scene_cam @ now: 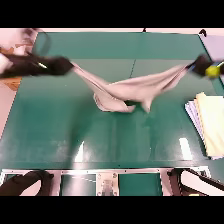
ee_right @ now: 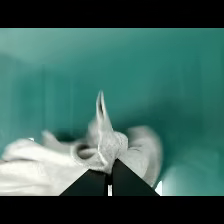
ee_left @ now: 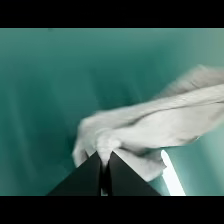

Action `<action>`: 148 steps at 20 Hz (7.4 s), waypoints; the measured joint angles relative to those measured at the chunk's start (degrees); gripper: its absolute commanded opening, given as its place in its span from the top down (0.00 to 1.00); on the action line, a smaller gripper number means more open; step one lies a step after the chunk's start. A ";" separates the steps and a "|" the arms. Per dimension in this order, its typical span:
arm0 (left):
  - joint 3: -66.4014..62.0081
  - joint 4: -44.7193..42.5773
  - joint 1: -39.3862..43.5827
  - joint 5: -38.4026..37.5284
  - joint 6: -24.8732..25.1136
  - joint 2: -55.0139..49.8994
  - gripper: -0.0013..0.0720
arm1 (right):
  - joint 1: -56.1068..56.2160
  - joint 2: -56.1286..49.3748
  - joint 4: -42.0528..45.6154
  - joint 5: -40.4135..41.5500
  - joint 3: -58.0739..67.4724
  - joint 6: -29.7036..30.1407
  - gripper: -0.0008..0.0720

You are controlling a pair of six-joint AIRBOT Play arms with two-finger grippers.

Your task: Fold the shirts.

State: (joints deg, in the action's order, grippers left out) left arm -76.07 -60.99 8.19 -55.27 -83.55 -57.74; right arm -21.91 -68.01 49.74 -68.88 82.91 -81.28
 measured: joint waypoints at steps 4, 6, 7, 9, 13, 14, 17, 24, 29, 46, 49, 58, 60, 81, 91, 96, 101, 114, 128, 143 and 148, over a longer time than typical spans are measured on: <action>-15.43 -7.23 -3.26 -4.00 -1.55 5.42 0.96 | -3.37 3.37 -0.92 -1.40 18.08 -1.73 0.98; -22.32 -10.60 -3.89 -5.07 -1.99 6.40 0.96 | -4.87 5.22 -1.11 -1.18 24.44 -2.01 0.98; -25.38 -12.48 -4.11 -5.40 -2.14 6.71 0.96 | -5.55 6.14 -1.09 -0.81 26.64 -2.14 0.98; -30.23 -14.56 -4.31 -5.81 -2.27 7.08 0.96 | -6.51 8.15 -1.07 0.85 29.57 -2.23 0.98; -34.80 -16.83 -4.52 -6.27 -2.08 7.08 0.95 | -7.17 10.08 -1.11 3.54 31.61 -2.38 0.97; -35.08 -17.05 -4.57 -6.73 -1.64 6.78 0.96 | -7.13 10.16 -1.27 3.91 31.45 -2.38 0.97; -33.40 -17.66 -4.57 -8.33 0.07 3.23 0.95 | -3.96 8.79 -1.38 4.63 28.20 -2.12 0.97; -18.21 -17.31 -4.57 -2.95 1.81 -19.02 0.95 | 10.05 -8.22 1.73 15.34 9.31 0.50 0.97; -14.73 -10.29 -4.57 5.88 2.43 -35.80 0.83 | 12.55 -26.32 1.20 23.21 4.79 0.81 0.62; -1.99 -3.28 -19.34 -26.05 -5.38 -32.30 0.16 | -1.66 -35.85 2.95 2.03 0.68 5.55 0.64; 10.45 -0.26 -19.74 -24.70 -5.51 -29.57 0.16 | -0.61 -36.65 1.22 3.67 -0.72 6.32 0.64; 30.84 12.81 -12.63 -13.92 -1.31 -26.82 0.47 | 0.35 -37.18 -2.32 8.04 -1.55 6.73 0.64; 31.91 13.03 -11.56 -11.32 -0.74 -26.91 0.95 | 0.37 -37.18 -2.60 8.07 -1.55 6.73 0.64; 25.70 7.28 -22.82 -6.38 1.62 -26.97 0.95 | 3.80 -37.13 0.22 -0.70 -4.92 5.20 0.83; 20.26 11.52 -22.88 -10.32 5.33 -25.22 0.96 | 4.35 -32.41 -6.05 2.16 -1.62 6.43 0.98; 7.67 12.22 -22.88 -12.48 6.12 -13.62 0.96 | 2.43 -18.23 -8.52 0.09 5.38 7.19 0.98; -14.58 14.34 -22.88 -10.88 7.21 1.53 0.96 | 1.07 -1.22 -12.72 2.36 17.70 10.05 0.98; -39.21 10.21 -22.88 -13.55 4.39 9.92 0.96 | -5.81 22.73 -2.56 14.67 24.92 10.64 0.98; -2.03 25.44 -22.21 -3.61 20.11 -21.33 0.95 | 6.23 -12.00 -6.56 27.12 -7.50 12.74 0.98; -3.39 27.82 -17.94 4.92 22.77 -42.58 0.96 | 3.48 -37.44 -7.67 20.50 7.74 11.15 0.98; -3.37 16.02 -17.86 -1.44 14.10 -42.75 0.96 | 1.68 -37.07 -1.16 13.99 5.86 8.74 0.98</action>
State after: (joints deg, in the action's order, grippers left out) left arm -79.44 -44.97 -9.67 -56.71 -69.45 -100.49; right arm -20.23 -105.08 48.58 -54.89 88.77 -72.53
